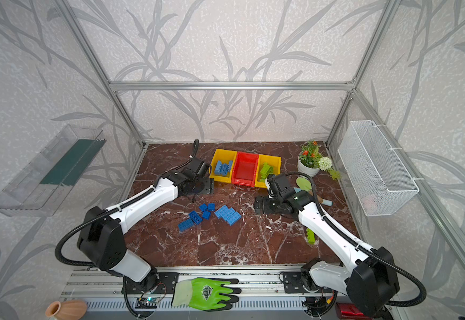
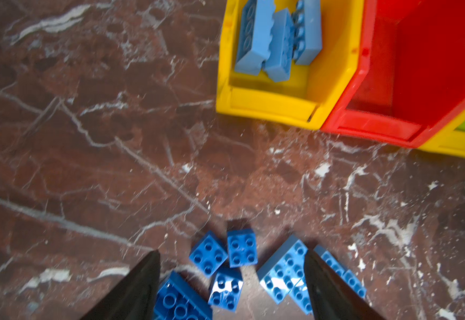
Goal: Sort the legos into containers by color
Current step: 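Lower the right gripper onto a light-blue brick while the left gripper withdraws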
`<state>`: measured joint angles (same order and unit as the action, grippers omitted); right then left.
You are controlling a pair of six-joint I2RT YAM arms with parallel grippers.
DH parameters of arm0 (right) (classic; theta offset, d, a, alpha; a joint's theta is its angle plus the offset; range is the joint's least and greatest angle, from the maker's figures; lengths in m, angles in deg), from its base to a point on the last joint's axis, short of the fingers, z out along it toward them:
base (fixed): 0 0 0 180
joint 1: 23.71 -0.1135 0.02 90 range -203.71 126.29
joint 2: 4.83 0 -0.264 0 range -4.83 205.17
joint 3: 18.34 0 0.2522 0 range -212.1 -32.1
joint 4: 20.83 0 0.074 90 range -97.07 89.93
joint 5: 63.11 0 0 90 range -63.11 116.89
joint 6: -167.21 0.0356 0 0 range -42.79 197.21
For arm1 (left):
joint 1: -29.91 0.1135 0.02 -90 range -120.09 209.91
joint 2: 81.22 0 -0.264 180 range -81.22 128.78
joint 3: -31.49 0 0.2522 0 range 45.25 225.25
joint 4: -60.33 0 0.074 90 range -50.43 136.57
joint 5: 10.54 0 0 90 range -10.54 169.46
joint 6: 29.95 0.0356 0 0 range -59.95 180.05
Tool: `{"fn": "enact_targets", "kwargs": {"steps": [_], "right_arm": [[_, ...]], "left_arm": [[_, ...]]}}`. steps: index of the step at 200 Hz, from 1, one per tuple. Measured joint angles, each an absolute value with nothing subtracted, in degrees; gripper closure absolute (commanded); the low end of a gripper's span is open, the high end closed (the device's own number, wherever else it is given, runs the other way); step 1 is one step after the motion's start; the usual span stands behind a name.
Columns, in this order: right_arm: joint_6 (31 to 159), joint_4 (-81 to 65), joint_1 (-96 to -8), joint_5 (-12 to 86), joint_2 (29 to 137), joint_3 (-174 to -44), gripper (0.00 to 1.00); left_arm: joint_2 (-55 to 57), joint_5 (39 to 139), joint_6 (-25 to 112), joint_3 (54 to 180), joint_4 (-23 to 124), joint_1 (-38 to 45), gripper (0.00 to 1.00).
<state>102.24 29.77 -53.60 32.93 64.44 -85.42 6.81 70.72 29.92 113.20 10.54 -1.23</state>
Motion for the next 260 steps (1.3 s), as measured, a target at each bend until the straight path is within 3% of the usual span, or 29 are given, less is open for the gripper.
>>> {"fn": "enact_targets", "kwargs": {"steps": [154, 260], "right_arm": [[103.1, 27.1, -69.4, 32.7, 90.6, -96.4, 0.0], [94.3, 27.0, -69.8, 35.1, 100.3, -102.1, 0.01]], "left_arm": [[-12.1, 65.3, 22.3, 91.0, 16.4, -2.3, 0.16], [-22.0, 63.0, 18.9, 84.8, 16.2, -2.3, 0.15]]}}
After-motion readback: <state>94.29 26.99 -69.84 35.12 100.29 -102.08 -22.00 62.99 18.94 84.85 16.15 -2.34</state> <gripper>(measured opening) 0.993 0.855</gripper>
